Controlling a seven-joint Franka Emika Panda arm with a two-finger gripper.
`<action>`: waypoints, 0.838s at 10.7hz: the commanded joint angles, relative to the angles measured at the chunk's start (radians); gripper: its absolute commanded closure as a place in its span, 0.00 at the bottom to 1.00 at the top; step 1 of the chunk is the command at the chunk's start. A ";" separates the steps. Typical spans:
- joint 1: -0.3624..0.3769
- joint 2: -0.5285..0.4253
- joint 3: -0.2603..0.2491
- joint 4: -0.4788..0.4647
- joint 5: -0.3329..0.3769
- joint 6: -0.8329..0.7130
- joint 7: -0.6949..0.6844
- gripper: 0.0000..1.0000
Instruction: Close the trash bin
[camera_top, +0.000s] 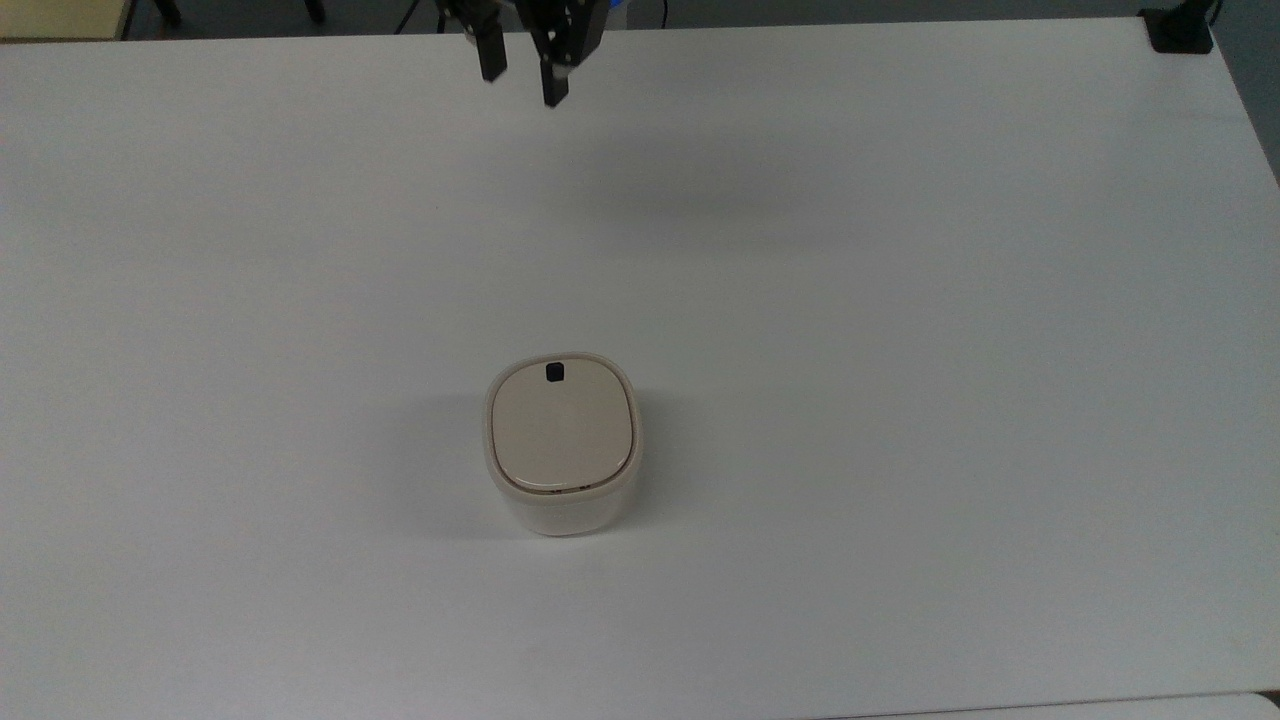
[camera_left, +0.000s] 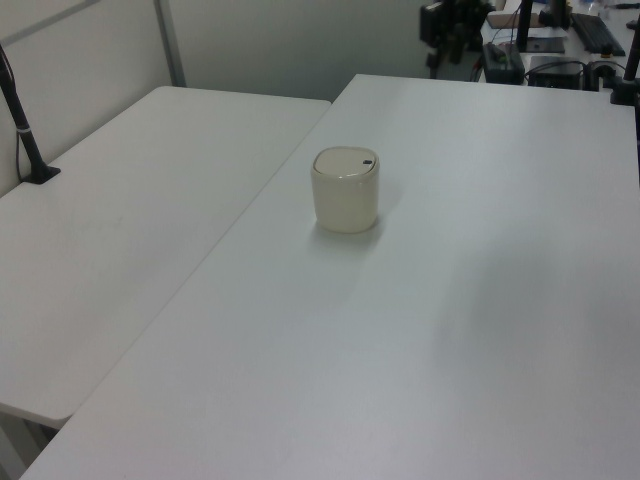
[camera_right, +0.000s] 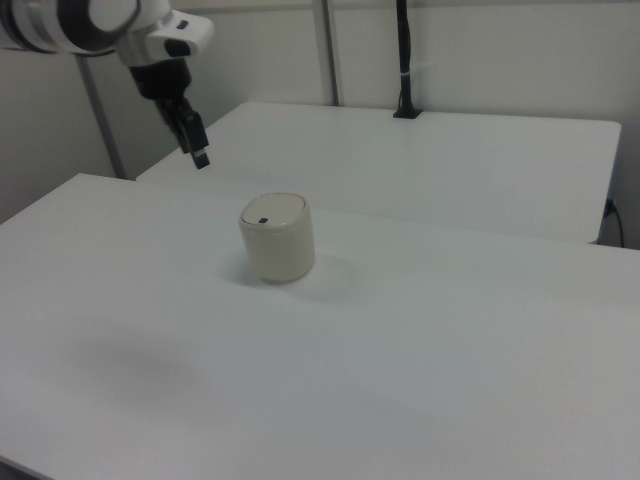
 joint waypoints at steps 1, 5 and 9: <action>-0.030 -0.084 0.000 -0.096 -0.002 -0.099 -0.289 0.00; -0.082 -0.052 0.003 -0.078 0.003 -0.086 -0.594 0.00; -0.079 -0.044 0.003 -0.078 0.006 -0.037 -0.594 0.00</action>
